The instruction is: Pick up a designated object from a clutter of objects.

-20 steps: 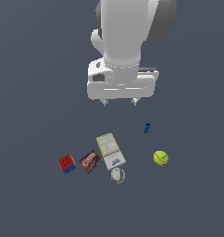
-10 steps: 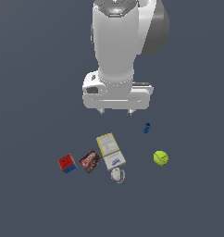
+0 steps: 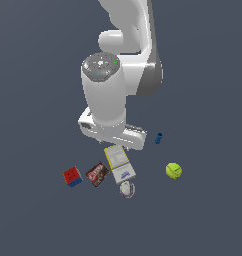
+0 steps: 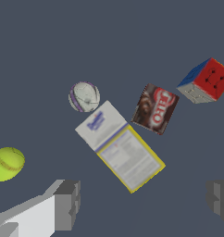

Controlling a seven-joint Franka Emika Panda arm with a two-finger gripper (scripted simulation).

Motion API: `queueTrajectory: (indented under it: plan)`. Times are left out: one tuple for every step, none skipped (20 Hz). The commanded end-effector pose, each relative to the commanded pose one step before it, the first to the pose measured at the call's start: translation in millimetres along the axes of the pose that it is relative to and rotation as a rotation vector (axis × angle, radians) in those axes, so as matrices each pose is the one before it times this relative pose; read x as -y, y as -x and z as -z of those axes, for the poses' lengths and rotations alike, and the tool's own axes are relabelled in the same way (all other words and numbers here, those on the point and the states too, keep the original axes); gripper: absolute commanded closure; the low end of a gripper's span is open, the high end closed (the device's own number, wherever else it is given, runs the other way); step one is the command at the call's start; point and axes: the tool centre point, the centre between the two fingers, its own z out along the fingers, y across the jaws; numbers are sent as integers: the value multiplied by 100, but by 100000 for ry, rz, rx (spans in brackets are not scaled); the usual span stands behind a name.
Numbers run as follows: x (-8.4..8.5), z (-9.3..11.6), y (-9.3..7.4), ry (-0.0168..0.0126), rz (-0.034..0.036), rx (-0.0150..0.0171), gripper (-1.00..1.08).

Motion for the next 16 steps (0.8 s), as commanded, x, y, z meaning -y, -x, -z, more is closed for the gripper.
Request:
queueTrajectory:
  plan:
    - [-1029, -2415, -1497, 34, -8079, -623, -92]
    - [-391, -982, -585, 54, -3189, -269, -92]
    - [-387, -988, -572, 78, -3162, -281, -92]
    - [-370, -955, -537, 97, -3015, -283, -92]
    - [-350, -913, -500, 110, -2844, -281, -92]
    - [-331, -869, -464, 120, -2674, -277, -92]
    - [-311, -824, -428, 126, -2504, -272, -92]
    - [-292, -777, -395, 130, -2336, -265, -92]
    - [-272, -728, -362, 130, -2168, -256, -92]
    - [-253, -678, -330, 128, -2001, -245, -92]
    - [-233, -627, -300, 124, -1837, -233, -92]
    - [-214, -575, -271, 119, -1673, -219, -92]
    - [-193, -523, -242, 111, -1508, -203, -92]
    - [-174, -469, -215, 103, -1347, -186, -92]
    - [-154, -416, -188, 93, -1187, -167, -92]
    - [-133, -361, -161, 82, -1024, -147, -92]
